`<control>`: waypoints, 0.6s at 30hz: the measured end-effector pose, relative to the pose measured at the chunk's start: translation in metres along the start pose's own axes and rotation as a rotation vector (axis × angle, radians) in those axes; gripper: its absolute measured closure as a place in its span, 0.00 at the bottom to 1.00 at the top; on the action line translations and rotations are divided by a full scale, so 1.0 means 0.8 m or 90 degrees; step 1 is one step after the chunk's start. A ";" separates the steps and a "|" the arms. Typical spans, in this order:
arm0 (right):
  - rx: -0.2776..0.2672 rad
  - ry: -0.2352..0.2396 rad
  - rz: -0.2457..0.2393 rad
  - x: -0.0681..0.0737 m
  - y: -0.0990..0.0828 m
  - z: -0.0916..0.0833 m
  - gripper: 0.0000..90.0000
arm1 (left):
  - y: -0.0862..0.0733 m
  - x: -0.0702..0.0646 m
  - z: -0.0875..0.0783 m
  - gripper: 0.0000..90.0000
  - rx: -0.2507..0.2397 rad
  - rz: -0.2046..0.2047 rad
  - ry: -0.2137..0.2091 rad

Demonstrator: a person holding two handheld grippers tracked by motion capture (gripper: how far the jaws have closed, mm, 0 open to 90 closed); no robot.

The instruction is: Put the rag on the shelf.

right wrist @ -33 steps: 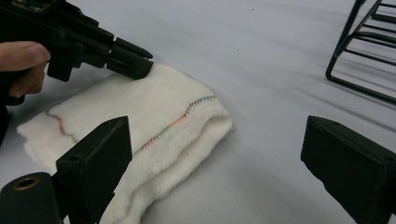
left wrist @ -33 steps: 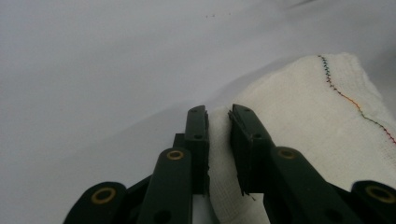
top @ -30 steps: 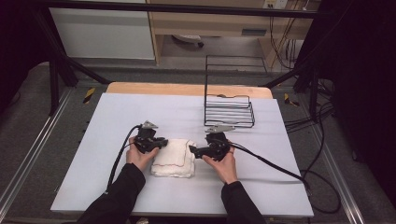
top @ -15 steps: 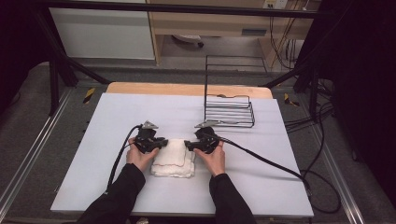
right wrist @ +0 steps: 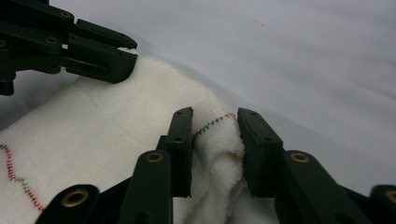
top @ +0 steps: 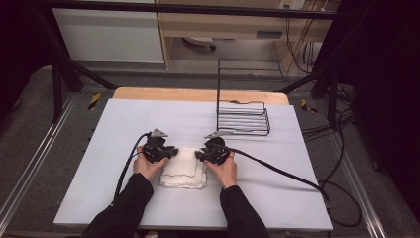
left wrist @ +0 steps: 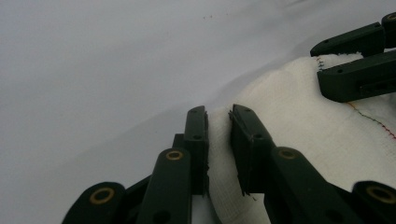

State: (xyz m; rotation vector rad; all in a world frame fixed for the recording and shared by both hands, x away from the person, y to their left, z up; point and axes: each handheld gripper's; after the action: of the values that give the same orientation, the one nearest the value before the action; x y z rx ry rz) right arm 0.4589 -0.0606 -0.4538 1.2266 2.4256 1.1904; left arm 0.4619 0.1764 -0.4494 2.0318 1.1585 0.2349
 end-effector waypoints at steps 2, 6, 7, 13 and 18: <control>0.004 0.010 0.011 0.000 0.001 0.000 0.82 | 0.000 0.000 0.000 0.84 -0.001 0.005 0.001; 0.004 0.018 0.007 0.000 0.001 0.000 0.87 | 0.000 -0.001 0.000 0.85 -0.002 0.021 0.001; 0.003 0.017 0.007 0.000 0.001 -0.001 0.87 | 0.000 0.000 0.000 0.85 -0.003 0.022 -0.001; -0.006 0.011 -0.001 0.002 0.001 -0.002 0.89 | -0.002 0.000 -0.002 0.88 -0.010 0.013 -0.006; -0.015 0.005 -0.018 0.004 0.001 -0.007 0.90 | 0.000 -0.002 -0.007 0.91 -0.020 0.023 -0.004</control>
State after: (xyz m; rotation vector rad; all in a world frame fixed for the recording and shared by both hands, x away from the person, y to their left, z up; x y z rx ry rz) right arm 0.4546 -0.0609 -0.4492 1.1795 2.4188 1.2160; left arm 0.4584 0.1781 -0.4456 2.0261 1.1081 0.2624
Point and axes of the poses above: each handheld gripper's, and its own axes: z roughly forward along the jaws, y roughly out of its top, x roughly to its left, and after that the axes turned 4 degrees about -z, right-handed
